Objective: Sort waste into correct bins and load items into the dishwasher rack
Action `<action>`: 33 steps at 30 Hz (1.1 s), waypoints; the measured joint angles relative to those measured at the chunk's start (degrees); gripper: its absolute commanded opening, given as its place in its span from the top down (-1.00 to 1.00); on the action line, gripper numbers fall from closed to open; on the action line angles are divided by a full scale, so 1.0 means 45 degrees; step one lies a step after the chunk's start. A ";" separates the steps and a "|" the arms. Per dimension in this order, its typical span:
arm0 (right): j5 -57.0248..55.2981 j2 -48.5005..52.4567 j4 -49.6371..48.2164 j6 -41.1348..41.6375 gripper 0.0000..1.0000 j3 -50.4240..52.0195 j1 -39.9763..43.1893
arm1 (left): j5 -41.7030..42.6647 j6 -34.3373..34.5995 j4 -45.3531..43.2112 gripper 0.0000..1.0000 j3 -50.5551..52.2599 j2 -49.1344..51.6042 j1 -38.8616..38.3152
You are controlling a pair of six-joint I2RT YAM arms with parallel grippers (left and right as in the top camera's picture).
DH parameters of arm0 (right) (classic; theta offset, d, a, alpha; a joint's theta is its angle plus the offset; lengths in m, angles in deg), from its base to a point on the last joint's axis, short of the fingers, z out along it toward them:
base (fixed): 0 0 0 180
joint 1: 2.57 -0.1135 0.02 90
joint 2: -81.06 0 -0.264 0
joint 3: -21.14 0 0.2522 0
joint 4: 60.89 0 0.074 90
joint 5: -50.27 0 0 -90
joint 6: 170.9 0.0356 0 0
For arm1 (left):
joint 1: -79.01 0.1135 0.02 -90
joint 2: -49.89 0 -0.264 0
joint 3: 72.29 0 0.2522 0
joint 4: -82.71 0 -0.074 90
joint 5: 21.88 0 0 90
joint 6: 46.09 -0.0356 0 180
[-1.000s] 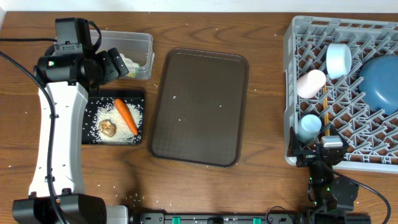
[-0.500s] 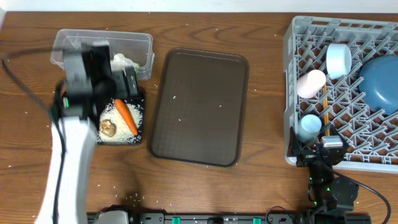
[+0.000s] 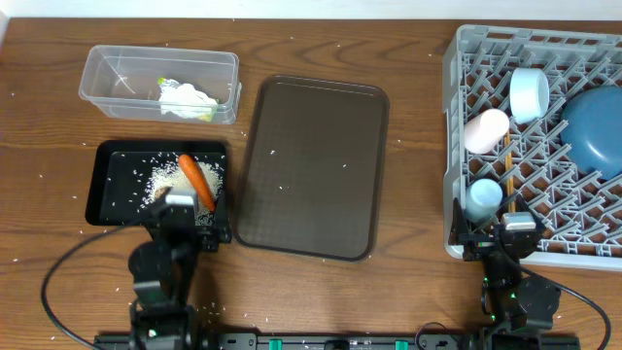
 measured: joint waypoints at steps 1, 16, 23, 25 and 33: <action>0.0000 0.0000 0.0005 0.0000 -0.98 0.0005 0.0000 | 0.0005 0.0000 -0.0010 -0.95 0.0330 -0.0423 0.0000; 0.0005 0.0000 0.0005 0.0000 -0.99 0.0000 0.0000 | -0.0112 -0.0034 0.0738 -0.96 0.1316 -0.4167 -0.0005; 0.0005 0.0000 0.0005 0.0000 -0.98 0.0000 0.0000 | -0.0112 -0.0034 0.0787 -0.96 0.1297 -0.4532 -0.0005; 0.0005 0.0000 0.0005 0.0000 -0.99 0.0005 0.0000 | -0.0112 -0.0034 0.0792 -0.96 0.1297 -0.4532 -0.0005; 0.0005 0.0000 0.0005 0.0000 -0.98 0.0005 0.0000 | -0.0112 -0.0034 0.0792 -0.96 0.1297 -0.4532 -0.0005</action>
